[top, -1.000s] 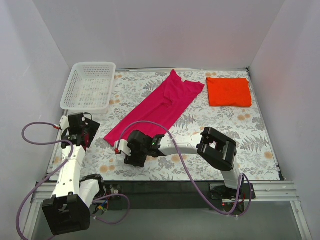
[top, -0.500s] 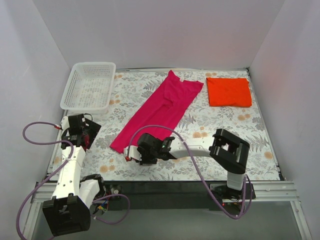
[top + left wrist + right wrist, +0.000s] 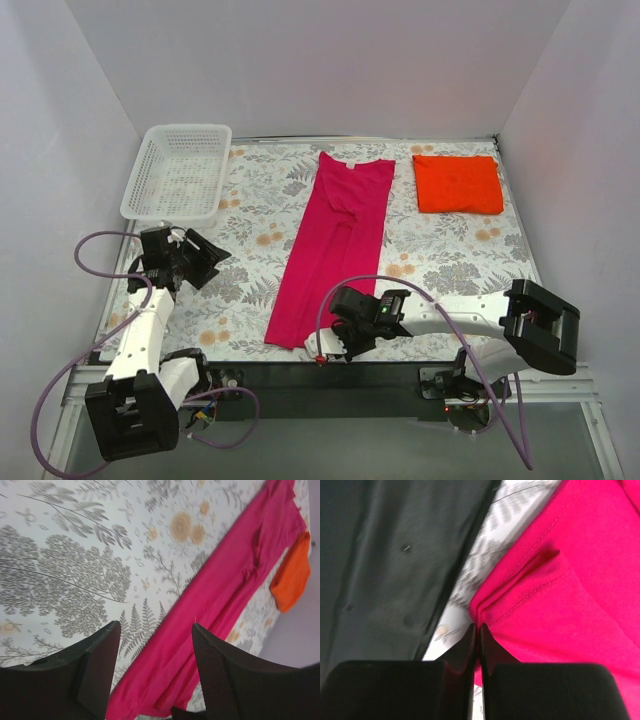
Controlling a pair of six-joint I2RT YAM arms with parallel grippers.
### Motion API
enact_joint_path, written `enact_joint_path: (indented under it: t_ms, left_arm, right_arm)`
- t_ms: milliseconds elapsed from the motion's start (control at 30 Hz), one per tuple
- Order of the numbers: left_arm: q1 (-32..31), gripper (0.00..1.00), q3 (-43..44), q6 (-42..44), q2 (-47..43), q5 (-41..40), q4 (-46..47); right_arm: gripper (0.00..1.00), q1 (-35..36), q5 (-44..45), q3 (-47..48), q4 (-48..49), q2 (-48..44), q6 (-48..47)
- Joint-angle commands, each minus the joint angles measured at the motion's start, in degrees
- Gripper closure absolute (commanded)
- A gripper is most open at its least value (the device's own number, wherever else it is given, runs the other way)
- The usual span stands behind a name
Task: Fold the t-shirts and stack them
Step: Fold the tshirt
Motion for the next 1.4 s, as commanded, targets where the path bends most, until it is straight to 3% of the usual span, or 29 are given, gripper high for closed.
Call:
enact_joint_path:
  t_ms: [0,33,100,133,233,333,467,567,600,633,700,733,800,833,933,1100,1367]
  left_arm:
    - [-0.85,0.45,-0.77,4.12,2.44,13.89,4.77]
    - [-1.65,0.45,-0.51,4.74,3.41,14.34,4.86]
    - [-5.06,0.45,0.46,5.18,6.3,14.7,4.87]
    - [-6.3,0.45,0.9,5.44,7.28,14.35,5.21]
    - [-12.71,0.44,3.53,5.19,12.28,12.33,6.96]
    - [-16.85,0.44,7.57,4.83,18.42,10.13,10.56]
    - [-20.1,0.45,15.38,4.22,28.95,8.72,14.35]
    - [-22.39,0.45,24.52,5.09,39.05,6.35,15.85]
    - [-22.66,0.45,27.15,5.27,41.8,6.0,15.85]
    - [-22.75,0.46,32.84,5.36,45.31,6.26,15.59]
    - [-23.01,0.49,41.18,5.79,53.75,6.78,15.06]
    - [-23.1,0.49,41.24,5.8,56.13,6.96,14.8]
    - [-23.1,0.5,49.47,5.97,63.31,6.61,14.36]
    - [-23.1,0.5,52.11,5.97,65.54,6.61,13.49]
    - [-23.19,0.51,62.66,5.8,74.13,7.75,11.64]
    - [-23.62,0.53,78.64,5.36,84.62,9.42,7.25]
    - [-24.59,0.56,86.85,2.99,92.98,11.7,6.18]
  right_arm:
    - [0.93,0.21,-3.97,-3.35,-9.02,-1.73,-5.5]
    - [0.92,0.04,-4.49,-3.44,-11.73,-2.6,-7.25]
    - [0.76,-0.66,-5.02,-3.35,-12.98,-4.18,-9.2]
    - [0.54,-2.06,-5.63,-2.65,-14.73,-4.89,-9.99]
    - [0.28,-8.19,-8.79,2.17,-17.29,-8.49,-12.19]
    - [0.22,-16.27,-11.88,8.24,-19.66,-11.31,-14.21]
    - [0.21,-29.47,-15.04,11.68,-16.78,-13.59,-12.21]
    - [0.17,-43.43,-13.65,8.53,-2.14,-14.65,2.43]
    - [0.12,-47.38,-13.46,7.47,5.39,-14.39,7.18]
    - [0.04,-55.78,-14.68,5.98,8.17,-13.87,14.71]
    - [0.03,-67.21,-22.83,5.88,11.08,-10.89,22.04]
    - [0.03,-70.07,-26.0,6.31,11.01,-9.48,23.39]
    - [0.05,-75.35,-33.57,7.2,10.66,-7.02,25.5]
    - [0.11,-78.42,-35.59,7.2,10.05,-6.66,25.77]
    - [0.18,-80.64,-37.81,5.88,9.95,-7.62,26.39]
    - [0.21,-82.05,-37.81,6.14,9.95,-7.89,28.15]
    - [0.23,-84.07,-39.47,5.44,10.04,-7.53,29.11]
